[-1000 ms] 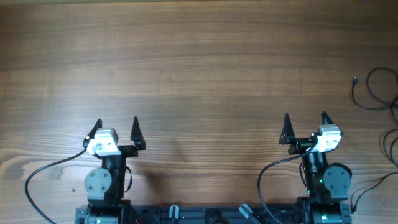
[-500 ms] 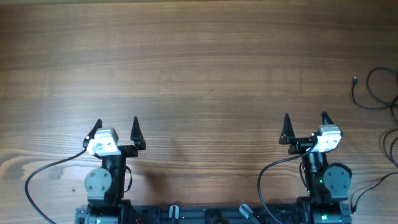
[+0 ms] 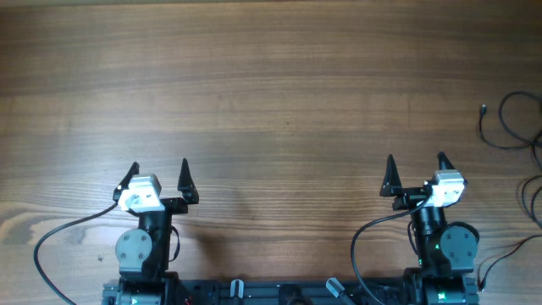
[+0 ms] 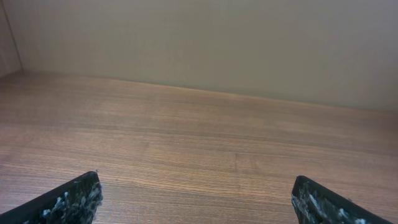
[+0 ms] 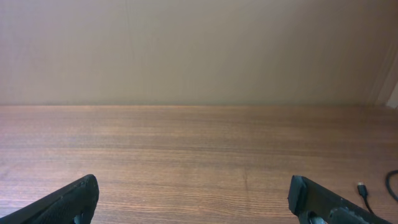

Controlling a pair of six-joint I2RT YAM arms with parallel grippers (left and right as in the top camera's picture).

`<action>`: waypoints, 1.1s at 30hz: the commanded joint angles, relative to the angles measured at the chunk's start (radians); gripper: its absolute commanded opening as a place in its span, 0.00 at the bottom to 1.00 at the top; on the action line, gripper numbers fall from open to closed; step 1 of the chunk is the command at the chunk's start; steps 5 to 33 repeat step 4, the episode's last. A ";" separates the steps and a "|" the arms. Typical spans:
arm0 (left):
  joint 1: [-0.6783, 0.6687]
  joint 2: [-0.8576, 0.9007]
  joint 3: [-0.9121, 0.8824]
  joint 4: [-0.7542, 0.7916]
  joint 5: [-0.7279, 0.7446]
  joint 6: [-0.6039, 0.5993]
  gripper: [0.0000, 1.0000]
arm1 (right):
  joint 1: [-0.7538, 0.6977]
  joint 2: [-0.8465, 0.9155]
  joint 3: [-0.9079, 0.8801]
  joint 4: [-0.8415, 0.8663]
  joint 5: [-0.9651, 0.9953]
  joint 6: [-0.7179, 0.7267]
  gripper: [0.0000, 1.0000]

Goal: Untangle cables

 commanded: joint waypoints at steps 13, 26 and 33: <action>0.008 -0.007 -0.006 0.000 0.008 0.015 1.00 | -0.004 -0.013 -0.001 0.002 -0.017 -0.017 1.00; 0.008 -0.007 -0.006 0.000 0.008 0.015 1.00 | -0.004 -0.013 -0.001 0.002 -0.017 -0.017 1.00; 0.008 -0.007 -0.006 0.000 0.008 0.015 1.00 | -0.004 -0.013 -0.001 0.002 -0.017 -0.017 1.00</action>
